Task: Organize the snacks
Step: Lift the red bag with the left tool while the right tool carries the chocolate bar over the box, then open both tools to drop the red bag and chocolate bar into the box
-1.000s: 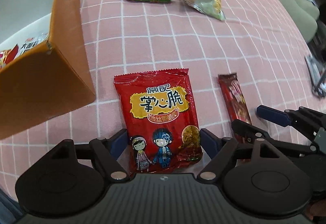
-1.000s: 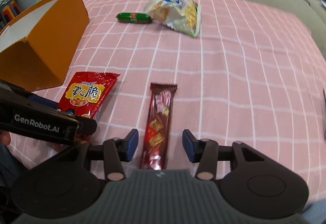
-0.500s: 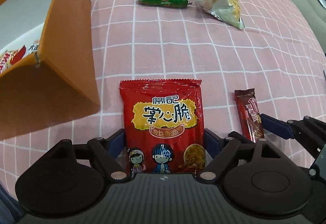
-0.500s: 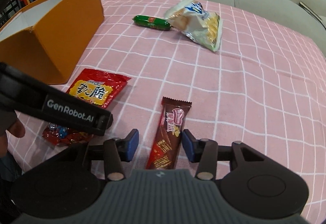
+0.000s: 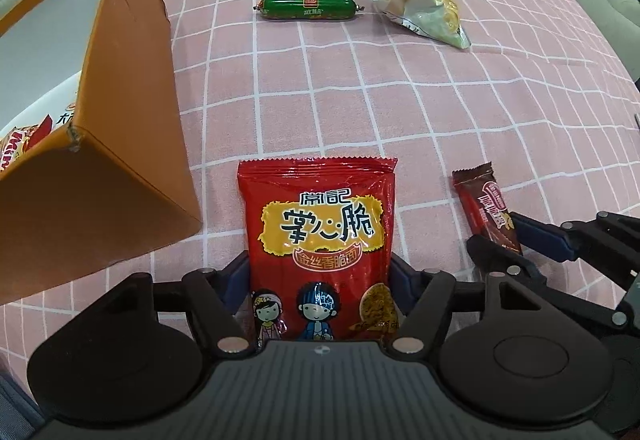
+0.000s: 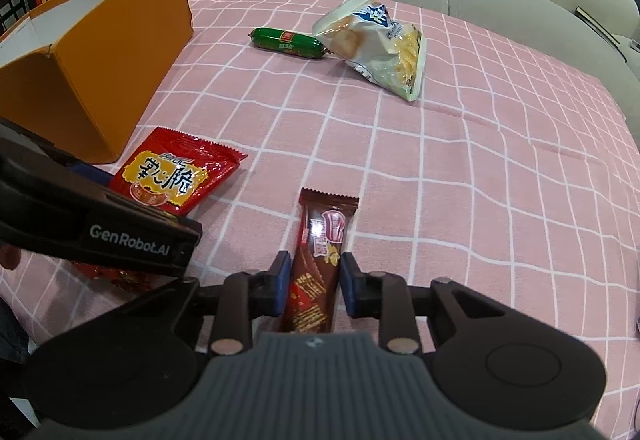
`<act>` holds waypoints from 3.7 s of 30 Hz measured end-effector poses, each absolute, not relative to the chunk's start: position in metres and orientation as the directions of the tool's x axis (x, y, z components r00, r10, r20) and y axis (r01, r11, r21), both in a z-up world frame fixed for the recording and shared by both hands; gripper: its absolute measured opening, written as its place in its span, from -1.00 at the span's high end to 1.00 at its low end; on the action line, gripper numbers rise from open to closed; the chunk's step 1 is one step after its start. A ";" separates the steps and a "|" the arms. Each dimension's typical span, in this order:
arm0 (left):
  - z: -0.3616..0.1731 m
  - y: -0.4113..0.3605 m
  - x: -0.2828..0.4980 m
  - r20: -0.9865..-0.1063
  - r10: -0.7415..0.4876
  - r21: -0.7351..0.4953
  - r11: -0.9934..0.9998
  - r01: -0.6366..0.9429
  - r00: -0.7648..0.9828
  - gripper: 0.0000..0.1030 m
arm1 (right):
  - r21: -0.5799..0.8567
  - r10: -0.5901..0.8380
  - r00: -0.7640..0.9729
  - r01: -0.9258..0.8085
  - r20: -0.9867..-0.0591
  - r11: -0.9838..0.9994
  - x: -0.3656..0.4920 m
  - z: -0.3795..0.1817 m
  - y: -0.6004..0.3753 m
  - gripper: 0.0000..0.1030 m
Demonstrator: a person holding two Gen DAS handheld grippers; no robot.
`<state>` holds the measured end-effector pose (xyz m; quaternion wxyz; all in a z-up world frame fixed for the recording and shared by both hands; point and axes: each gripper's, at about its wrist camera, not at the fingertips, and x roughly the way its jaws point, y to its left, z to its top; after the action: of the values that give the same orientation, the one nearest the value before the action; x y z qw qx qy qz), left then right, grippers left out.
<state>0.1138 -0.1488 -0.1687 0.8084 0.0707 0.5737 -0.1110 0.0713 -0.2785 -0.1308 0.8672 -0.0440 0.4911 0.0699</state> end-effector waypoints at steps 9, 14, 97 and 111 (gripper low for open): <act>-0.145 -0.136 0.098 -0.935 -0.121 -0.023 0.959 0.282 0.334 -0.52 | 0.023 0.105 0.516 -0.163 -0.850 0.986 0.059 -0.112 -0.269 0.61; -0.126 -0.130 0.087 -0.927 -0.136 -0.034 0.958 0.284 0.350 -0.52 | 0.038 0.116 0.539 -0.153 -0.834 0.987 0.048 -0.096 -0.262 0.61; -0.105 0.091 0.205 -0.924 0.202 0.265 0.950 0.164 0.323 -0.62 | -0.266 0.180 0.516 -0.673 -0.837 0.690 0.208 -0.071 0.024 0.62; -0.087 0.089 0.201 -0.921 0.192 0.263 0.948 0.179 0.339 -0.76 | -0.176 0.236 0.470 -0.677 -0.851 0.714 0.210 -0.048 0.013 -0.18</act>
<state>0.2010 0.0894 -0.0875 0.8021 0.1611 0.5750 0.0039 0.2095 0.0132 -0.0481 0.8184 -0.2550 0.4328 0.2790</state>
